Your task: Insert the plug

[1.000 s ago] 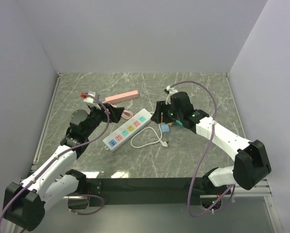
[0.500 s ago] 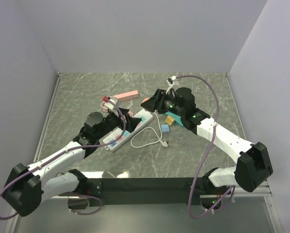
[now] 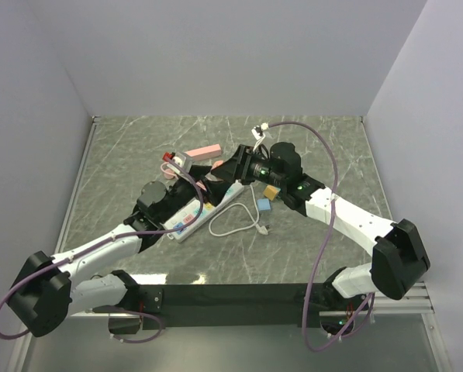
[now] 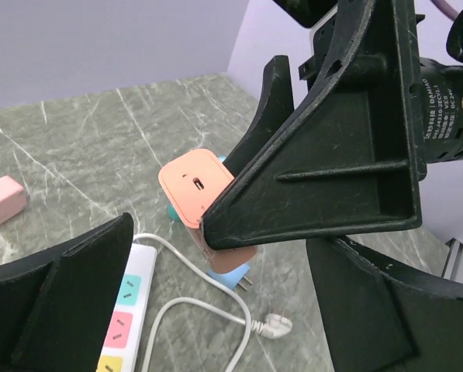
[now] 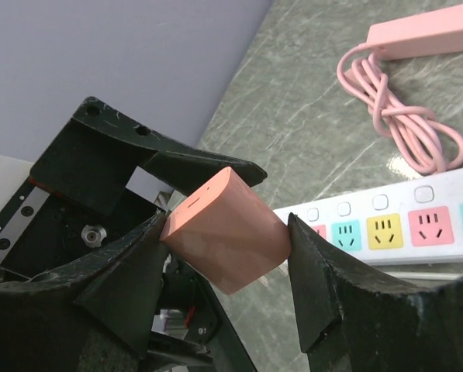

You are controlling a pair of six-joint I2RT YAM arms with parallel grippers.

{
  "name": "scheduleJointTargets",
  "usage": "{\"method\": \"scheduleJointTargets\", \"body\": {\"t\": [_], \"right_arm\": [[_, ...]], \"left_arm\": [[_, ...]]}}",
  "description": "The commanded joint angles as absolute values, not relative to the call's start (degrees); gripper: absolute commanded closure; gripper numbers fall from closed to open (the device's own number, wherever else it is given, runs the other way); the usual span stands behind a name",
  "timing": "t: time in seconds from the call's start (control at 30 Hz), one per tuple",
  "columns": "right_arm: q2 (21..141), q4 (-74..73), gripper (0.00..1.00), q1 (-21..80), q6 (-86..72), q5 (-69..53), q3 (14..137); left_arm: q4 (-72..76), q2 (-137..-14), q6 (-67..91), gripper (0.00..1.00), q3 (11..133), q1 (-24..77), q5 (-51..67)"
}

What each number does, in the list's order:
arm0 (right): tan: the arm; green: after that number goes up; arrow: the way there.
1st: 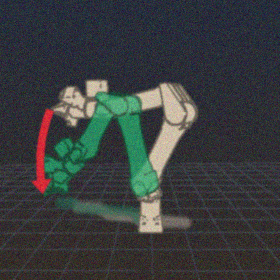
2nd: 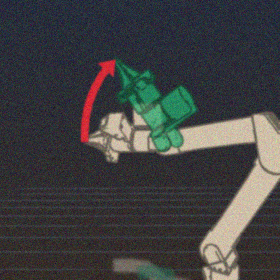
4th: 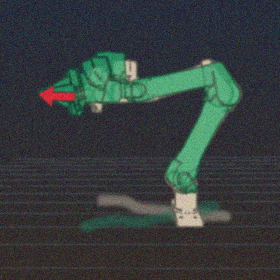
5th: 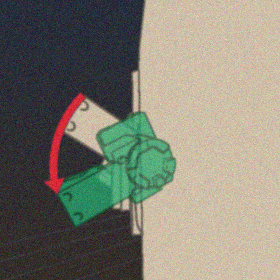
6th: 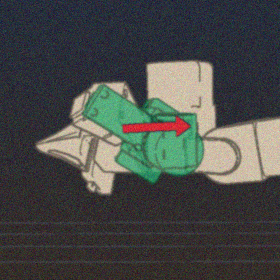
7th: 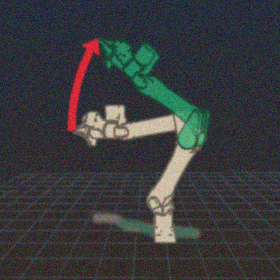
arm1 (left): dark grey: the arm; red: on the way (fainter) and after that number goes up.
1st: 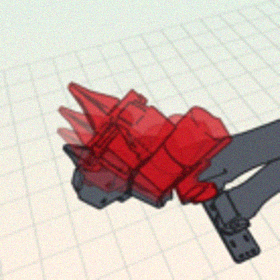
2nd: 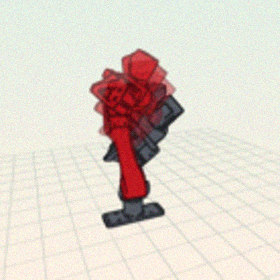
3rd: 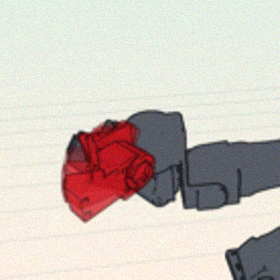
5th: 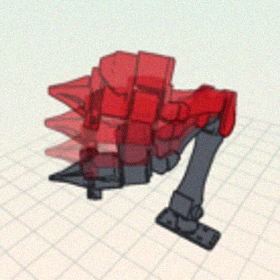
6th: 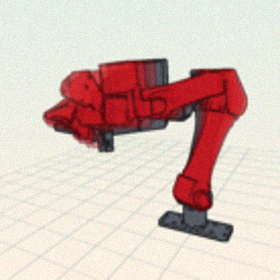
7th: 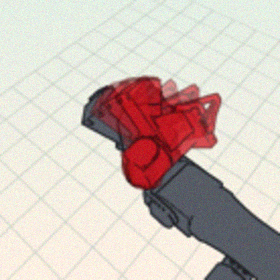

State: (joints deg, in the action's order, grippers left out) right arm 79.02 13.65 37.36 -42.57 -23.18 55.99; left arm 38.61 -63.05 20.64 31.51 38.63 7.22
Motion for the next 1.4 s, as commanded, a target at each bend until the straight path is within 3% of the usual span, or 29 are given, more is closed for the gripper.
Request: {"method": "scheduleJointTargets", "body": {"t": [0.0, 0.1, 0.17, 0.67, 0.73, 0.77, 0.97, 1.37], "right_arm": [[78.5, 18.0, 0.92, 38.1, -43.5, -24.6, 58.4], [78.3, 19.2, 0.92, 38.3, -44.1, -25.3, 58.1], [78.2, 20.0, 0.91, 38.4, -44.8, -25.7, 57.9], [79.1, 21.4, 0.88, 39.2, -45.7, -26.5, 56.0], [79.4, 21.6, 0.88, 39.2, -45.9, -26.4, 55.6], [79.5, 21.6, 0.88, 39.2, -46.0, -26.1, 55.5], [80.0, 23.8, 0.88, 39.2, -47.2, -26.5, 55.0], [79.9, 26.5, 0.87, 39.6, -50.0, -25.7, 53.3]], "left_arm": [[43.8, -63.4, 22.2, 0.01, 32.0, 39.2, 3.4], [43.2, -64.1, 22.0, 0.09, 32.3, 39.5, 2.6], [43.4, -64.4, 21.9, 0.22, 32.3, 39.6, 2.0], [48.8, -66.4, 23.4, 0.52, 31.6, 40.3, 0.2], [48.3, -66.4, 23.6, 0.47, 31.9, 40.3, -1.5], [48.3, -66.3, 23.9, 0.34, 31.8, 40.3, -1.6], [52.4, -64.9, 26.1, 0.24, 29.4, 40.3, -3.5], [54.5, -62.8, 24.4, 0.24, 28.6, 40.8, -5.3]]}}
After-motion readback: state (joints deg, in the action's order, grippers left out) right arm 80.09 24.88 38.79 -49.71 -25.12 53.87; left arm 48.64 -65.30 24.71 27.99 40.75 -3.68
